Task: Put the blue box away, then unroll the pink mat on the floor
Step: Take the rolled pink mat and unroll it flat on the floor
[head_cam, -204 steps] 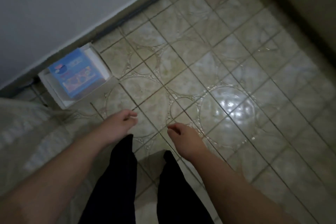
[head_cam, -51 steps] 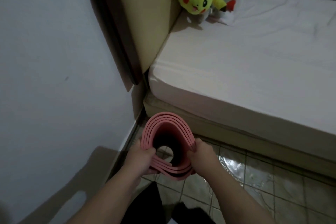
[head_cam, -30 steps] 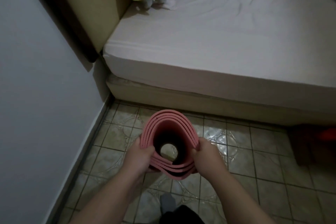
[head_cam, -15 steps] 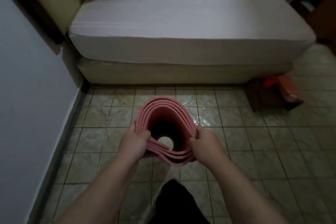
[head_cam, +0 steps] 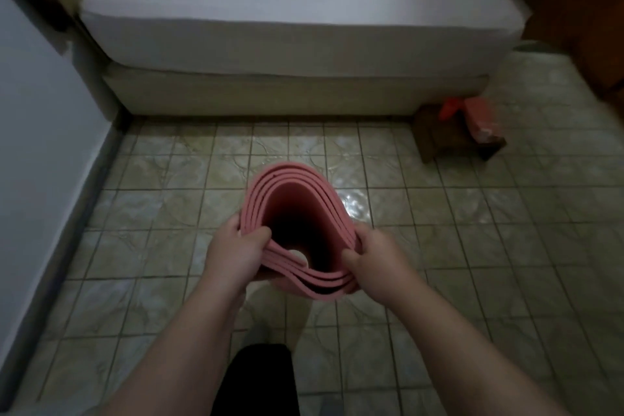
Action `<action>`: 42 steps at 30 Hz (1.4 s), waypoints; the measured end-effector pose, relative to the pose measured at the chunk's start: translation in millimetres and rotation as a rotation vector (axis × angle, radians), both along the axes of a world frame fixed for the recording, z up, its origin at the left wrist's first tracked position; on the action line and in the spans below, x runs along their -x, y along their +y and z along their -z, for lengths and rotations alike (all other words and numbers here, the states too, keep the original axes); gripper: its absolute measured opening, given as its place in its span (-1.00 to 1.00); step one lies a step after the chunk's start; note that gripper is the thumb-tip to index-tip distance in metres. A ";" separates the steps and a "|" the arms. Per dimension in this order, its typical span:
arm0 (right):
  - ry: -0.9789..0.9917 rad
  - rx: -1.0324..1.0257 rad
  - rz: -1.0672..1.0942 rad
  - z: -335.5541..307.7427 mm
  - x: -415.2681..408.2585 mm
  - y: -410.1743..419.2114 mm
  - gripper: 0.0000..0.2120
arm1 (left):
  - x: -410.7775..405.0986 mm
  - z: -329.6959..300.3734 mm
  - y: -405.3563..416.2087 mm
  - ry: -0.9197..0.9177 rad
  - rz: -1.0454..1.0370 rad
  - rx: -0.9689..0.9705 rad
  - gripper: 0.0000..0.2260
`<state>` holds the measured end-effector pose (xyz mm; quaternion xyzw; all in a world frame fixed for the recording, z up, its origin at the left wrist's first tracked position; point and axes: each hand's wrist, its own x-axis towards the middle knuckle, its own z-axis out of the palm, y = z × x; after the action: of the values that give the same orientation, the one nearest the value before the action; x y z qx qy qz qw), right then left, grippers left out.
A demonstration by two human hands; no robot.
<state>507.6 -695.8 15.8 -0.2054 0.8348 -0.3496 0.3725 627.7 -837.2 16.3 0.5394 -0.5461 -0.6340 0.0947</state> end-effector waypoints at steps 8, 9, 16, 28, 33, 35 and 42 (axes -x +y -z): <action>0.093 0.017 0.098 14.9 12.7 72.2 -0.81 | 29.1 -6.4 55.1 0.048 0.160 -0.040 -0.66; 0.123 0.019 0.100 16.7 16.3 75.9 -0.81 | 33.2 -5.6 57.6 0.058 0.179 -0.035 -0.66; 0.240 0.115 0.062 34.0 36.4 70.5 -0.78 | 48.7 30.0 48.8 0.206 0.318 0.063 -0.49; 0.404 0.087 0.045 331.1 29.1 76.1 -0.47 | 14.1 336.0 59.9 0.055 0.291 0.269 -0.13; 0.010 -0.016 0.013 492.5 -1.6 85.9 -0.55 | -14.0 485.4 74.8 -0.136 0.729 0.272 0.13; -0.171 0.031 0.057 547.3 -17.6 94.1 -0.50 | -31.4 543.1 81.3 -0.133 0.873 0.309 0.17; -0.027 0.045 -0.271 685.7 -36.7 116.9 -0.32 | -68.2 695.4 79.8 -0.142 0.995 0.399 0.02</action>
<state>544.4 -578.9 -669.9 -0.3197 0.7864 -0.3173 0.4226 695.9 -757.4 -679.1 0.2289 -0.8503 -0.4484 -0.1536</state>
